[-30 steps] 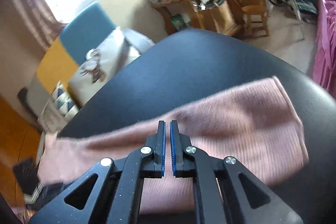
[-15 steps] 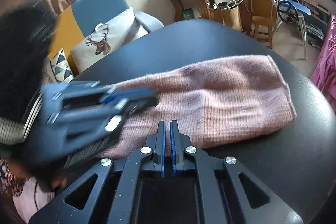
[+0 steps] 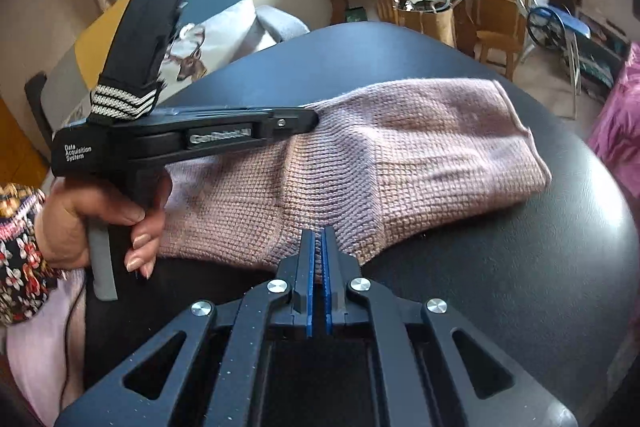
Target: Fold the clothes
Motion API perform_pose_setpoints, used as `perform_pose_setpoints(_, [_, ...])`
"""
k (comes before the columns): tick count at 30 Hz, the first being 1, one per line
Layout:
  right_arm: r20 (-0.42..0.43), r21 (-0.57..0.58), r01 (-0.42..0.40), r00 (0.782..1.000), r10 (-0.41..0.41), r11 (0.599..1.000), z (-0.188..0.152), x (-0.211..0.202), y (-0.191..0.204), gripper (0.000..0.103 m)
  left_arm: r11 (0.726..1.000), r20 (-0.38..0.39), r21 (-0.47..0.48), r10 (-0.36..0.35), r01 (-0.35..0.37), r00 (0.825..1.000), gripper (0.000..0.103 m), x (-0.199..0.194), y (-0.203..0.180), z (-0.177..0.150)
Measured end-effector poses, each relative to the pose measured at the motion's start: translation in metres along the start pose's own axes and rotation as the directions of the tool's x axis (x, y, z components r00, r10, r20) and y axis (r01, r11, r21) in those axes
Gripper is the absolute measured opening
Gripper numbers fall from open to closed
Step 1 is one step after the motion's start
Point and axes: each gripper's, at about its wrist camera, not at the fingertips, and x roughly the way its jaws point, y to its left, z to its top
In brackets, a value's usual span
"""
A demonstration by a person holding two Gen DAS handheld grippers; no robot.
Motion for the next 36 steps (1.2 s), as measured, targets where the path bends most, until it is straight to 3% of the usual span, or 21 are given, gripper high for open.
perform_pose_setpoints(4, [0.009,-0.007,-0.039,0.999,0.040,0.999,0.006,-0.004,-0.001,0.005,0.997,0.012,0.053,0.059,-0.059,0.998,0.007,0.000,-0.011,0.000])
perform_pose_setpoints(7, [0.127,0.106,-0.060,0.991,0.047,0.993,0.017,-0.026,-0.023,0.005,0.994,0.020,0.073,0.083,-0.084,0.996,0.007,0.000,-0.015,-0.001])
perform_pose_setpoints(12, [0.013,0.085,0.009,1.000,-0.010,0.996,0.021,0.001,-0.034,0.005,0.988,0.025,0.097,0.115,-0.117,0.993,0.007,0.002,-0.021,-0.001])
perform_pose_setpoints(16, [0.007,-0.007,0.078,0.997,-0.078,0.997,0.007,-0.004,-0.033,0.001,0.980,0.030,0.126,0.150,-0.153,0.988,0.007,0.003,-0.027,-0.002])
perform_pose_setpoints(19, [0.038,0.061,0.033,0.999,-0.035,0.998,-0.001,-0.006,-0.046,0.001,0.970,0.026,0.157,0.183,-0.184,0.983,0.007,0.001,-0.035,-0.001])
perform_pose_setpoints(21, [0.054,0.078,0.028,0.998,-0.032,0.997,-0.001,-0.006,-0.048,0.001,0.956,0.015,0.229,0.184,-0.182,0.983,0.005,-0.002,-0.051,-0.005])
perform_pose_setpoints(29, [0.085,0.151,-0.077,0.994,0.065,0.986,-0.001,-0.009,-0.062,0.001,0.972,-0.022,0.219,0.093,-0.086,0.995,0.004,0.033,-0.086,0.025])
perform_pose_setpoints(32, [0.084,0.131,-0.052,0.996,0.041,0.990,-0.002,-0.010,-0.057,0.001,0.990,-0.030,0.122,0.068,-0.064,0.997,0.004,0.047,-0.075,0.039])
perform_pose_setpoints(36, [0.084,0.103,-0.007,0.996,-0.002,0.995,-0.002,-0.011,-0.051,0.001,0.989,-0.012,0.141,0.055,-0.053,0.998,0.007,0.051,-0.070,0.038])
